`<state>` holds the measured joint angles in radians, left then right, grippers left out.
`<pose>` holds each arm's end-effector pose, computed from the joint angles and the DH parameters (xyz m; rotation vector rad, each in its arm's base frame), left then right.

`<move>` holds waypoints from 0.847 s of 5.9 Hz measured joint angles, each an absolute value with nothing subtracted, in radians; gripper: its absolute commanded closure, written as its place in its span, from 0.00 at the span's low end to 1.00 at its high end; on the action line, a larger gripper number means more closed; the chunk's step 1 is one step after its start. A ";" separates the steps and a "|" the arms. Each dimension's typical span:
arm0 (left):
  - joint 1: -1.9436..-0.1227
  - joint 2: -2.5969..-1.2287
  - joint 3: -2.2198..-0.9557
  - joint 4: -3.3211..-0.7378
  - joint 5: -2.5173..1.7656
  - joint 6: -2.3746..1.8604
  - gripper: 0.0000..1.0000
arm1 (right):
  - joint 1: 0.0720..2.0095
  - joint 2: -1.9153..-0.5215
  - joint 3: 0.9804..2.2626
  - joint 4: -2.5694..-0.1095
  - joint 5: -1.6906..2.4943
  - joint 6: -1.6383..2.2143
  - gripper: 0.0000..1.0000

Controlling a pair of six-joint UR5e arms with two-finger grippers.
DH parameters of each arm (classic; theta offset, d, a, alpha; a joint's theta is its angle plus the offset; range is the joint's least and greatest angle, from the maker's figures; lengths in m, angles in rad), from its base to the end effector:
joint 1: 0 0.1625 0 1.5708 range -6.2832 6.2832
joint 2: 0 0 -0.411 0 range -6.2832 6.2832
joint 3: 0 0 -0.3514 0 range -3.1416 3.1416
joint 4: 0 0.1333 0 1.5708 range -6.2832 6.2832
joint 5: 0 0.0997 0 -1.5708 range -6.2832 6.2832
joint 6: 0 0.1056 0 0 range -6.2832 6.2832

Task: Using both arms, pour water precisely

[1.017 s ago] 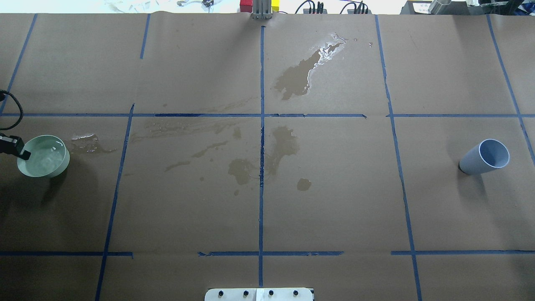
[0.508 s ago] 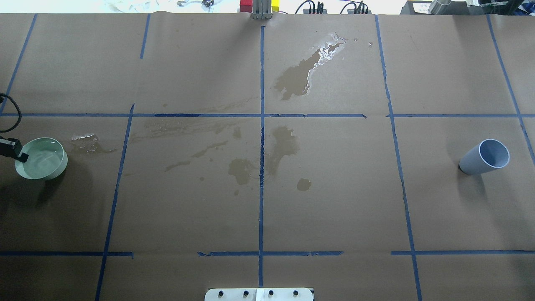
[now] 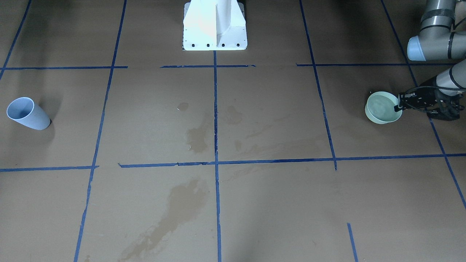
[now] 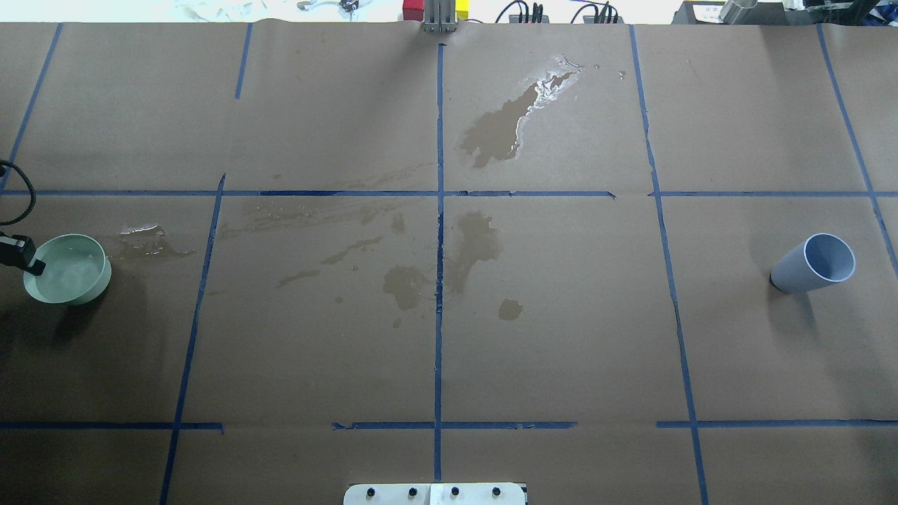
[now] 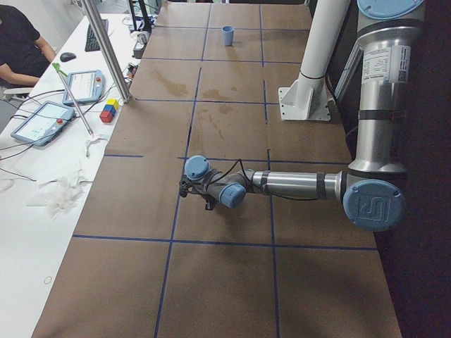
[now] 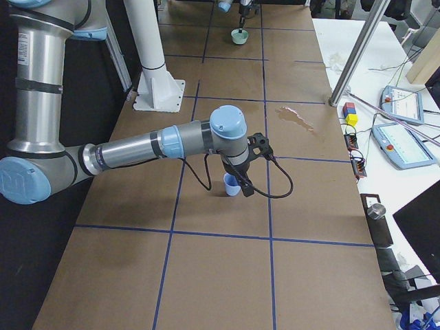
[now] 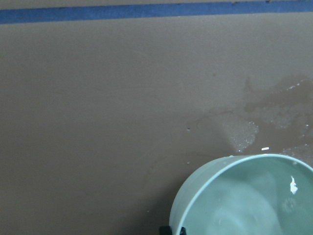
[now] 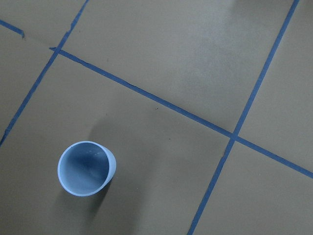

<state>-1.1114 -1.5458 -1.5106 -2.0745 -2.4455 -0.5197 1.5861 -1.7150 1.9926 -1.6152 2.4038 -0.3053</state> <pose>0.1564 -0.4341 0.6246 -0.0597 0.9436 0.1272 0.0612 -0.3914 0.5190 0.3511 -0.7879 -0.3690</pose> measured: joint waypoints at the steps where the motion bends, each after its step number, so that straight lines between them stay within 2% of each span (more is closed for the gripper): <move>1: -1.110 -1.547 -1.507 -2.075 -2.445 -0.521 0.80 | 1.586 -1.715 1.993 -1.615 2.404 -0.305 0.00; 2: -1.110 -1.547 -1.505 -2.074 -2.445 -0.522 0.79 | 1.586 -1.716 1.994 -1.615 2.405 -0.305 0.00; 3: -1.109 -1.548 -1.504 -2.074 -2.445 -0.522 0.45 | 1.586 -1.716 1.994 -1.615 2.406 -0.305 0.00; 4: -1.109 -1.548 -1.506 -2.074 -2.445 -0.524 0.39 | 1.586 -1.716 1.994 -1.615 2.406 -0.305 0.00; 5: -1.111 -1.547 -1.510 -2.074 -2.445 -0.526 0.25 | 1.586 -1.716 1.994 -1.615 2.407 -0.305 0.00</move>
<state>-1.1108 -1.5468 -1.5102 -2.0744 -2.4451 -0.5264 1.5861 -1.7165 1.9939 -1.6153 2.4067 -0.3048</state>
